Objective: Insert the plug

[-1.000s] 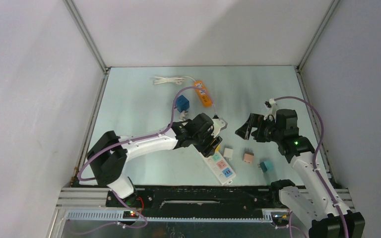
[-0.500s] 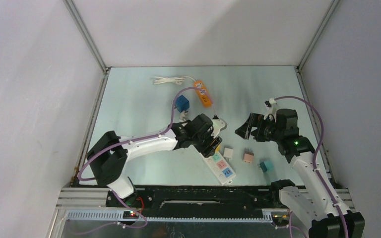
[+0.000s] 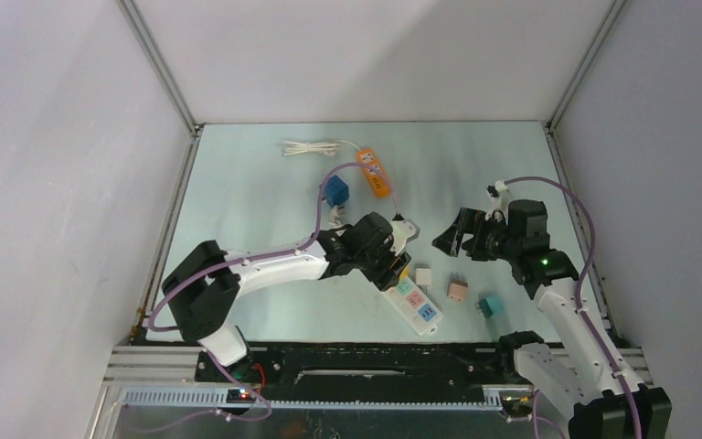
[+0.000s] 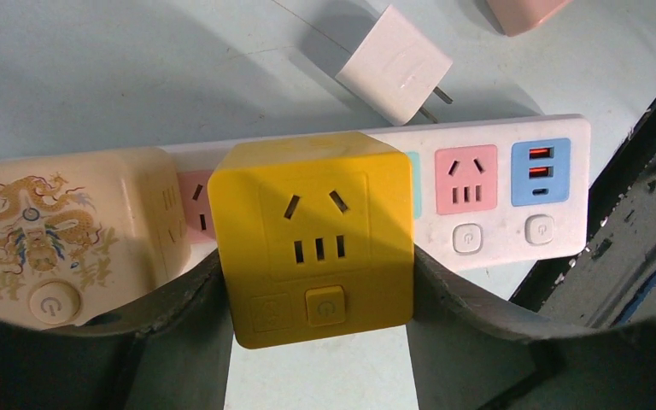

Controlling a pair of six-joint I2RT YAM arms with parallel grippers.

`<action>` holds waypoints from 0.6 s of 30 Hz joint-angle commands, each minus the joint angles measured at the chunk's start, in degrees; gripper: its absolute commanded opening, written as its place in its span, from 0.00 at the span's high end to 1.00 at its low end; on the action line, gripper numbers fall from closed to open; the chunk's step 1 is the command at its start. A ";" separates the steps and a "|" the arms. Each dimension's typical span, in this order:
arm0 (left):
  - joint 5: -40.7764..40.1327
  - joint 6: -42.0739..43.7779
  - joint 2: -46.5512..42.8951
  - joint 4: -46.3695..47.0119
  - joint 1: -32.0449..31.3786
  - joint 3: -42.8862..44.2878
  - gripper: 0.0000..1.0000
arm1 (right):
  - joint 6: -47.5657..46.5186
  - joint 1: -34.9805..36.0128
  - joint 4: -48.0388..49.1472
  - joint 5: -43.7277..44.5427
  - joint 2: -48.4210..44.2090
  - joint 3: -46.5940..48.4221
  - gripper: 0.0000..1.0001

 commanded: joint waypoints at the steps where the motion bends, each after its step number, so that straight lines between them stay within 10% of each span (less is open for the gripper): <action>1: -2.13 -1.50 4.16 -1.43 0.35 -2.63 1.00 | 0.31 -0.30 1.88 -0.59 0.44 0.04 0.00; 18: -2.59 -2.77 11.55 -9.22 0.44 5.69 1.00 | 0.48 -0.95 1.46 -2.33 3.12 -0.07 0.00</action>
